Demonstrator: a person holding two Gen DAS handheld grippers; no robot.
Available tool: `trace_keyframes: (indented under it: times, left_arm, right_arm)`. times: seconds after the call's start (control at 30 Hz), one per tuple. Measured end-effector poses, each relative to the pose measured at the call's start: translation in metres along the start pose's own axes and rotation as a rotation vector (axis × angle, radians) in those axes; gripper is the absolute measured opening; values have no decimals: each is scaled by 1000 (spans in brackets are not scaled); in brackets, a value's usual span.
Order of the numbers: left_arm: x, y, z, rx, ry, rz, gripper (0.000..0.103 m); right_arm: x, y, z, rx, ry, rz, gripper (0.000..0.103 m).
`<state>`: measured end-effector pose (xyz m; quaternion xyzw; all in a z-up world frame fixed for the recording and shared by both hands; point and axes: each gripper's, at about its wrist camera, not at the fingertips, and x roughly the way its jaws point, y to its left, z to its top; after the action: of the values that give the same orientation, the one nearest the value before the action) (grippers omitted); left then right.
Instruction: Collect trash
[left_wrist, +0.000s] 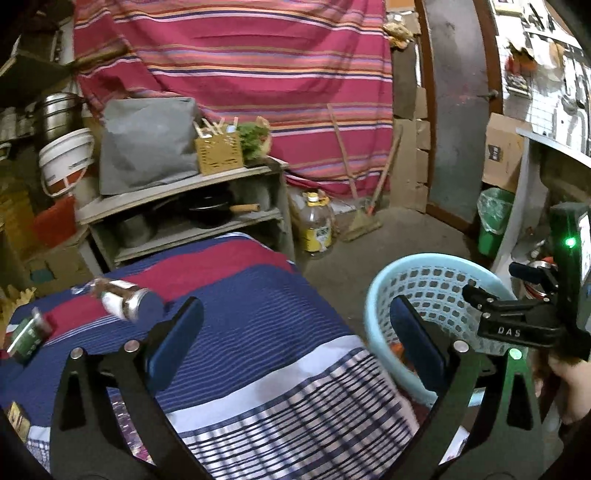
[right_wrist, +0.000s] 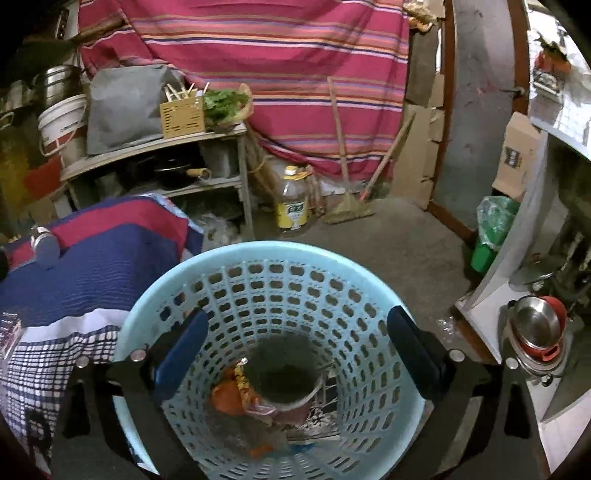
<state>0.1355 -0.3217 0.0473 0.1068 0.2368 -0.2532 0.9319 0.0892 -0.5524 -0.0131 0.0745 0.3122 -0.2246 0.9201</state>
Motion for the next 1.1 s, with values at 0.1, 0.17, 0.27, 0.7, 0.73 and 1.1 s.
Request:
trace_keyframes:
  times: [0.1, 0.17, 0.27, 0.7, 0.73, 1.1]
  left_arm:
    - [-21, 20, -7, -25, -27, 76, 98]
    - [-33, 31, -12, -36, -30, 116, 98]
    - [-56, 49, -24, -33, -23, 168, 98]
    - [-173, 117, -100, -131, -48, 333, 98]
    - [-178, 120, -104, -139, -47, 339, 98]
    - [-223, 144, -161, -195, -42, 393, 98]
  right_arm:
    - [-8, 4, -3, 13, 7, -13, 96]
    - [-24, 12, -7, 11, -18, 2, 96]
    - [-50, 25, -9, 1, -63, 18, 99]
    - [-174, 125, -65, -33, -167, 243, 99]
    - [-179, 129, -68, -26, -167, 256, 99]
    - [-211, 188, -127, -14, -93, 315, 99]
